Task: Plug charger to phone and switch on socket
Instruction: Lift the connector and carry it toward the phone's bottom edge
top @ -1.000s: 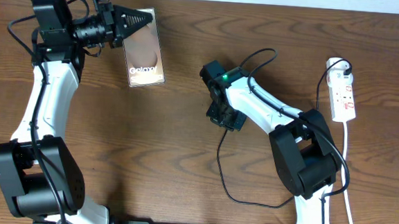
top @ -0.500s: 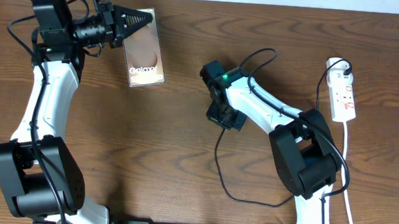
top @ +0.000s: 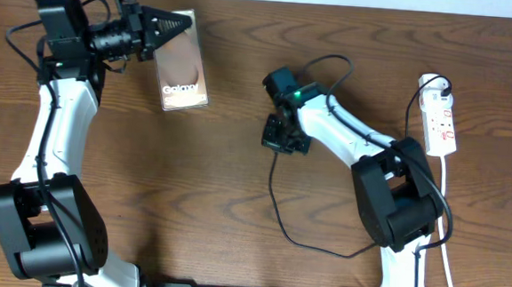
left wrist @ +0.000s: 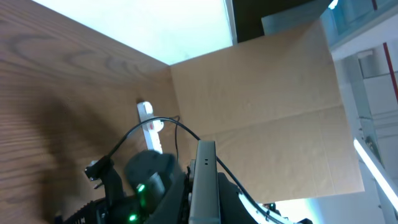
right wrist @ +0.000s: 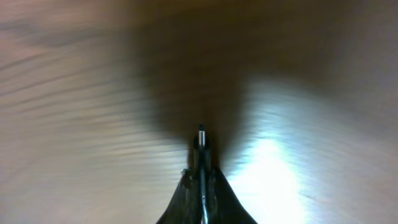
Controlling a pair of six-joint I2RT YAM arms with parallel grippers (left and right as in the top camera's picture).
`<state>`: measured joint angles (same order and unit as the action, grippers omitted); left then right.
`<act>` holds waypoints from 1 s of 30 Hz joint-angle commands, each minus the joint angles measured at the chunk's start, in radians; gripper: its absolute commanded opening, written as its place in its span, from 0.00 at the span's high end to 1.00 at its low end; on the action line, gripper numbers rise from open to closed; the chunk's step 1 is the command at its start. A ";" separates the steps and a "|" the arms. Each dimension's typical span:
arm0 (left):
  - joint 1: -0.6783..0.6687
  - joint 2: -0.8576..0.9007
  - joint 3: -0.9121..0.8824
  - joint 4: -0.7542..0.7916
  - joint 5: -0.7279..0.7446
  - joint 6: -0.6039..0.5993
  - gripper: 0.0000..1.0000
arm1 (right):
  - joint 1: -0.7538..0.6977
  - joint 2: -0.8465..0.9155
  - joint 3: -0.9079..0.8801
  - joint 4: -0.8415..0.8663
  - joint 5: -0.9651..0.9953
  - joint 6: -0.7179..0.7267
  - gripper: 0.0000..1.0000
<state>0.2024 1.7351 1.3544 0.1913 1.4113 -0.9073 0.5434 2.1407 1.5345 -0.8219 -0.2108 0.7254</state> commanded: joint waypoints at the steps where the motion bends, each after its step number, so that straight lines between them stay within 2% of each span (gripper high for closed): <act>1: 0.038 -0.022 0.030 0.010 0.048 0.013 0.93 | -0.043 0.012 0.000 0.058 -0.446 -0.362 0.99; 4: 0.061 -0.022 0.030 0.010 0.060 0.013 0.93 | -0.082 0.012 0.000 0.090 -0.817 -0.627 0.99; 7: 0.076 -0.022 0.030 0.010 0.066 0.013 0.92 | -0.109 0.012 0.000 0.086 -1.070 -0.828 0.99; 14: 0.074 -0.022 0.030 0.072 0.063 0.013 0.92 | -0.110 0.012 0.000 0.166 -1.326 -0.943 0.99; 22: 0.073 -0.022 0.030 0.096 -0.004 -0.014 0.92 | -0.050 0.012 0.000 0.373 -1.350 -0.821 0.99; 26: 0.073 -0.022 0.030 0.096 -0.046 -0.014 0.92 | -0.022 0.012 0.000 0.537 -1.350 -0.690 0.99; 30: 0.073 -0.022 0.030 0.097 -0.110 -0.014 0.93 | -0.007 0.012 0.000 0.735 -1.339 -0.499 0.99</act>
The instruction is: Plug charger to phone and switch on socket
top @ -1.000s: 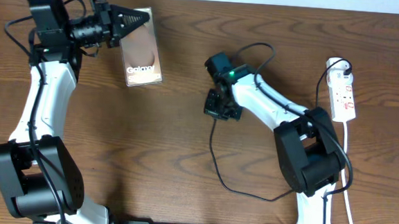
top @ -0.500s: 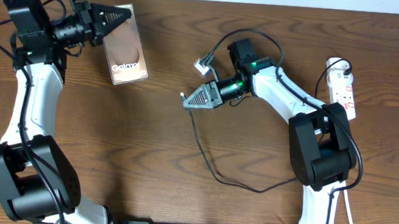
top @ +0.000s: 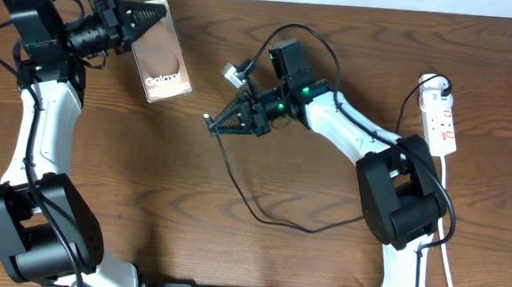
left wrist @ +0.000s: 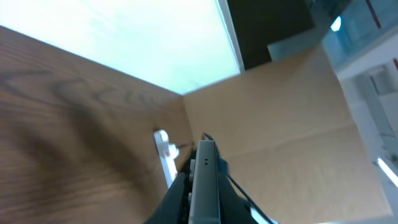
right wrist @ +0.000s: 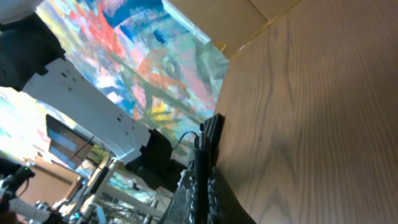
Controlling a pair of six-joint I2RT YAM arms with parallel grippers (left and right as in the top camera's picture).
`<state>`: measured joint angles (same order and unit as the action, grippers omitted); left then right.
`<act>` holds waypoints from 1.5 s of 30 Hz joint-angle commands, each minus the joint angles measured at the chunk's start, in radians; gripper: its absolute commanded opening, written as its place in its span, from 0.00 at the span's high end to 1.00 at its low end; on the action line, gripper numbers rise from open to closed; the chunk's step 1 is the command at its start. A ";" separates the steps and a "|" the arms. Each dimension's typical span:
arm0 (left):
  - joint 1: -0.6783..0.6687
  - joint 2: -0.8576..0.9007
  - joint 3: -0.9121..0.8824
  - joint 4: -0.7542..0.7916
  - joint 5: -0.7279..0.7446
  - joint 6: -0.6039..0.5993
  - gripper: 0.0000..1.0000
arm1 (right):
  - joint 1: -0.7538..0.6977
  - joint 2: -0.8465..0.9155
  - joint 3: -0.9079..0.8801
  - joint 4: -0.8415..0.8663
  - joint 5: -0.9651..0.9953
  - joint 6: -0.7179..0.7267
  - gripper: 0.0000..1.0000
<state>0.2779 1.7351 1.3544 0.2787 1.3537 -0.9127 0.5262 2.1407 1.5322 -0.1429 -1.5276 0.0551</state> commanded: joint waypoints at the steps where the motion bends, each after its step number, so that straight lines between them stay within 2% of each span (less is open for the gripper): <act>1: -0.002 -0.022 0.030 0.009 -0.066 -0.009 0.92 | 0.011 0.012 0.002 0.097 -0.004 0.220 0.99; 3: -0.003 -0.022 0.030 0.027 -0.103 -0.034 0.93 | 0.010 0.012 0.002 0.220 0.043 0.369 0.99; 8: -0.003 -0.022 0.030 0.110 -0.140 -0.095 0.93 | 0.010 0.012 0.002 0.434 0.096 0.615 0.99; 16: -0.003 -0.022 0.030 0.177 -0.162 -0.107 0.93 | 0.011 0.012 0.002 0.654 0.109 0.875 0.99; 22: -0.005 -0.022 0.030 0.177 -0.170 -0.119 0.93 | 0.012 0.012 0.002 0.734 0.120 0.945 0.99; 31: -0.029 -0.022 0.030 0.177 -0.204 -0.122 0.92 | 0.028 0.012 0.002 0.749 0.126 0.975 0.99; 38: -0.038 -0.022 0.030 0.177 -0.218 -0.122 0.93 | 0.036 0.012 0.002 0.934 0.115 1.102 0.99; 45: -0.038 -0.022 0.030 0.177 -0.217 -0.137 0.92 | 0.036 0.012 0.002 0.939 0.116 1.104 0.99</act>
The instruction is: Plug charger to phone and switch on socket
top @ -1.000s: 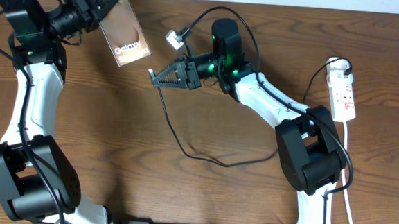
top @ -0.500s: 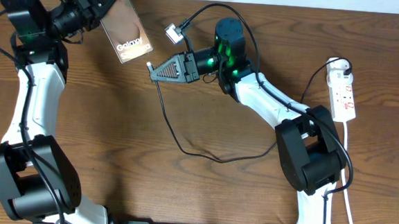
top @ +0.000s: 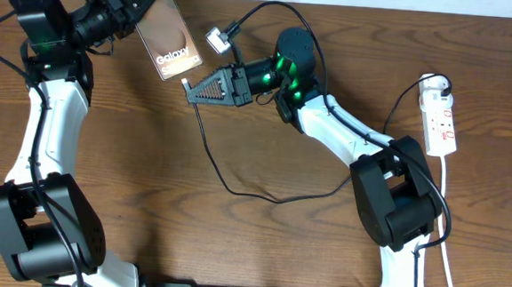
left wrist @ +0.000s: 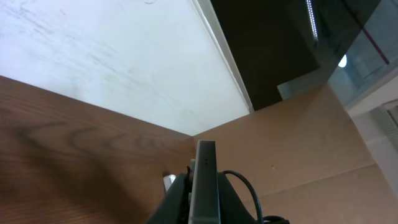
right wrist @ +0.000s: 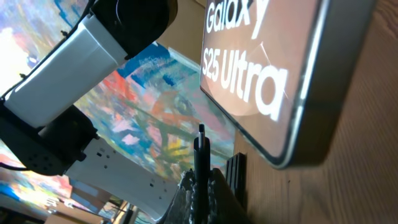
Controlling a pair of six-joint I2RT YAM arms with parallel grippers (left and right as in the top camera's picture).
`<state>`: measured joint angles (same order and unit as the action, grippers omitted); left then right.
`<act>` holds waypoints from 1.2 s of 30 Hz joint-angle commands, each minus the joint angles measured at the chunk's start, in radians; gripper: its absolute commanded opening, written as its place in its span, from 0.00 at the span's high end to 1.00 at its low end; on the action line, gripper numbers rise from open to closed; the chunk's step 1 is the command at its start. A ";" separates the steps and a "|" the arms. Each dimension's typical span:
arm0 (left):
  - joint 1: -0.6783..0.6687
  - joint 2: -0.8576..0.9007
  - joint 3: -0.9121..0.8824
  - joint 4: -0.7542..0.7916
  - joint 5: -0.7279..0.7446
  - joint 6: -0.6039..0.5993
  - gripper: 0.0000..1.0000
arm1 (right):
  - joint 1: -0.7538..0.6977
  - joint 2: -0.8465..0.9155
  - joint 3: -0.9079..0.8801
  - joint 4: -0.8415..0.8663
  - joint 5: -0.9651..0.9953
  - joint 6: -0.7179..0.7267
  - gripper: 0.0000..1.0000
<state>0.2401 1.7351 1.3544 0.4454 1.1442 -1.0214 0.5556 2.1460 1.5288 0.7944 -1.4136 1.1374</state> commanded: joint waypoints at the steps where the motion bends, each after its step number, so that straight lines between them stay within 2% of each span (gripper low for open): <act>1: 0.000 -0.022 0.030 0.010 -0.008 -0.040 0.92 | 0.006 0.007 0.005 0.002 0.002 0.022 0.99; 8: 0.000 -0.022 0.030 0.042 0.036 -0.051 0.93 | 0.006 0.007 0.005 0.005 0.001 0.015 0.99; 12: 0.000 -0.022 0.030 0.047 0.052 -0.054 0.93 | 0.006 0.007 0.005 0.006 -0.002 -0.035 0.99; 36: 0.001 -0.022 0.030 0.066 0.051 -0.053 0.93 | -0.006 0.033 0.005 0.010 -0.019 -0.193 0.99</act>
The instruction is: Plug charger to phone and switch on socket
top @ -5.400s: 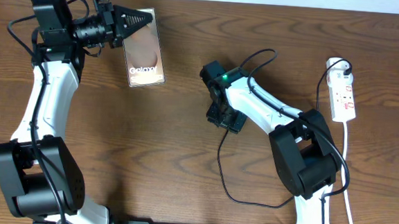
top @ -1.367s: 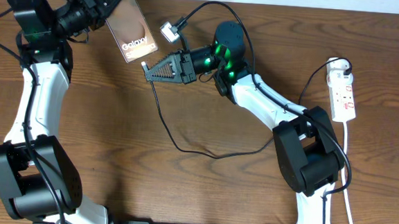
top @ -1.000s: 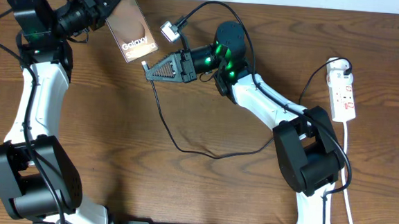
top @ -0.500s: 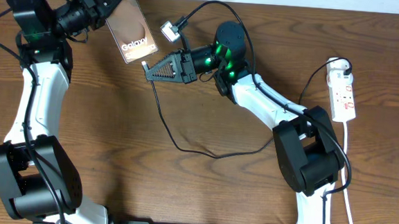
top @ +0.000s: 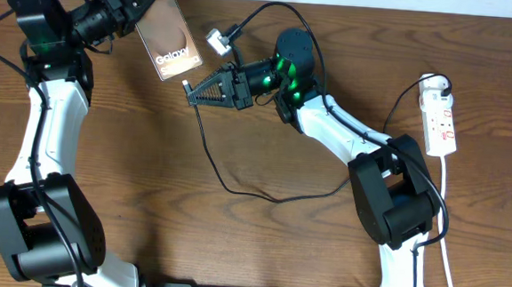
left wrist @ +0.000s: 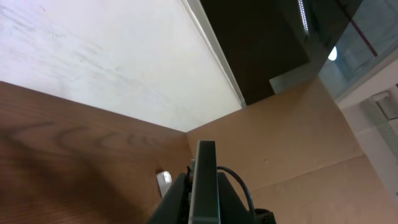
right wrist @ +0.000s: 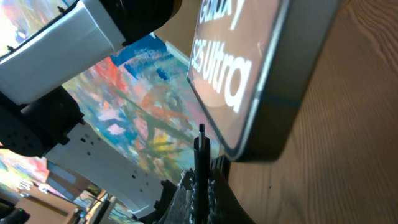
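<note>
In the overhead view my left gripper at the back left is shut on the top end of the phone (top: 171, 42), which is tilted and shows "Galaxy" lettering. The left wrist view has the phone's thin edge (left wrist: 205, 177) between the left gripper (left wrist: 205, 190) fingers. My right gripper (top: 191, 89) points left, shut on the black charger plug (top: 186, 85) just off the phone's lower end. Seen from the right wrist, the plug tip (right wrist: 201, 138) stands just under the phone's bottom edge (right wrist: 258, 93), a small gap between them. The white power strip (top: 441, 115) lies far right.
The black charger cable (top: 235, 189) loops across the middle of the wooden table (top: 147, 181) and runs back toward the right arm. A white cord (top: 445, 226) trails from the power strip down the right edge. A cardboard wall (left wrist: 292, 155) shows behind it in the left wrist view.
My right gripper has shifted slightly toward the phone; in its wrist view the phone's bottom edge now sits right above the plug tip. The left gripper and phone have barely moved.
First my right gripper was low over the table's middle, shut on the plug, while the left held the phone at the back. Then the right gripper was raised and pointing left, trailing the cable. Later it was near the phone's lower end, and now the plug sits just below it.
</note>
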Controlling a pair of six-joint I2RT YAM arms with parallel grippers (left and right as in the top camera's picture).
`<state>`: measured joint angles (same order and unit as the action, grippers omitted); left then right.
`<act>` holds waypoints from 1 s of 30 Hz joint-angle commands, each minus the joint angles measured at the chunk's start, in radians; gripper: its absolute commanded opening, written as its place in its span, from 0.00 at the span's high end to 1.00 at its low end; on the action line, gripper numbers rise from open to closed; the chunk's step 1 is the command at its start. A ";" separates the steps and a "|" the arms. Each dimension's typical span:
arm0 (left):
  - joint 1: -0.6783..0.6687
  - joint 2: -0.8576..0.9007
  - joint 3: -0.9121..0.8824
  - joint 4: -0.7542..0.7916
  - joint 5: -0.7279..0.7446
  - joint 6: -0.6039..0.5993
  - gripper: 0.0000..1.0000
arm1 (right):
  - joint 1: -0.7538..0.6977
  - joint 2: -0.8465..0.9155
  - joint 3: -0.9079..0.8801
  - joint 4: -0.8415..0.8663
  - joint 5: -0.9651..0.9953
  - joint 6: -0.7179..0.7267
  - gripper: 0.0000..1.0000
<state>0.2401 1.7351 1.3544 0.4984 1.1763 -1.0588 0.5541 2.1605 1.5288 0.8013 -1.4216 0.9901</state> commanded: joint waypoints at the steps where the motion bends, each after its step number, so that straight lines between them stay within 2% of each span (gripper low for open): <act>1: 0.001 -0.022 0.030 0.014 0.019 -0.016 0.93 | -0.006 0.019 0.005 0.003 -0.011 -0.045 0.99; 9: 0.001 -0.022 0.030 0.017 0.020 -0.016 0.93 | -0.010 0.043 0.005 0.005 -0.014 -0.021 0.99; 17: 0.001 -0.022 0.030 0.017 0.021 -0.008 0.93 | -0.008 0.043 0.005 0.163 -0.018 0.095 0.99; 30: 0.000 -0.022 0.030 0.028 0.050 0.018 0.93 | -0.008 0.043 0.006 0.203 -0.017 0.117 0.99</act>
<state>0.2401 1.7351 1.3544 0.5129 1.2026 -1.0466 0.5484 2.2021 1.5288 0.9939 -1.4403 1.0946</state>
